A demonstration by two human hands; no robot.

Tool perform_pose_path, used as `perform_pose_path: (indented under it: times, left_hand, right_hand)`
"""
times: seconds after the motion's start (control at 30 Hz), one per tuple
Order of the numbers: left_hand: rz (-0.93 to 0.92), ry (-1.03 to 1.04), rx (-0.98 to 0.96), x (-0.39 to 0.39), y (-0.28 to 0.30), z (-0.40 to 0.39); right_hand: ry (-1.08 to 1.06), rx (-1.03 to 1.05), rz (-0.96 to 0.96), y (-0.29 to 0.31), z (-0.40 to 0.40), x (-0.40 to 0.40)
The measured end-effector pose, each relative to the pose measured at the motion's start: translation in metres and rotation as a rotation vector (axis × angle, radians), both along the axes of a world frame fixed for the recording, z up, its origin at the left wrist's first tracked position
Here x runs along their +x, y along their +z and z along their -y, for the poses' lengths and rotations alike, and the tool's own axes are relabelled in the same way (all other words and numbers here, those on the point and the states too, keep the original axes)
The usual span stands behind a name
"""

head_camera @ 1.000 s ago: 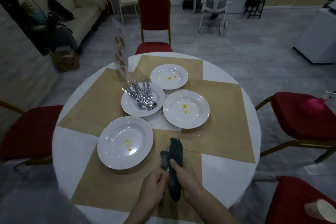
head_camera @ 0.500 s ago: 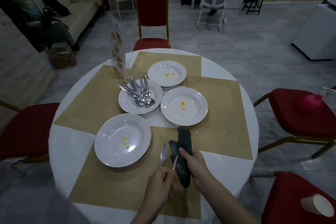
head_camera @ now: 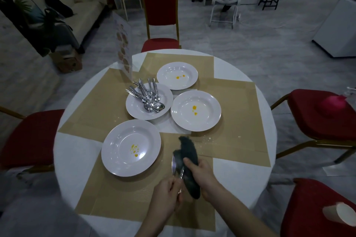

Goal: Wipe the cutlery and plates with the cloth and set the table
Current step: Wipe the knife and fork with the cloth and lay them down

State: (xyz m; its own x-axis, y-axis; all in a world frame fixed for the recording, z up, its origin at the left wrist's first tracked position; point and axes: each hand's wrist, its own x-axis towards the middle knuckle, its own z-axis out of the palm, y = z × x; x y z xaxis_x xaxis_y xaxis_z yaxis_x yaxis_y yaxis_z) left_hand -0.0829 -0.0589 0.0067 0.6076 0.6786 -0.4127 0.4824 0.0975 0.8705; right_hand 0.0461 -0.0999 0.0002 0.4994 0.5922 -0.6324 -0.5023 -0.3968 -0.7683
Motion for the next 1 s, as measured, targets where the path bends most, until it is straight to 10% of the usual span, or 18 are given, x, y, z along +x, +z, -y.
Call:
perform_pose_path:
  times: [1.0]
  left_hand:
    - [0.042,-0.127,-0.032,-0.001,0.005,0.004]
  right_hand:
    - [-0.108,-0.020,-0.006,-0.005,-0.004,0.033]
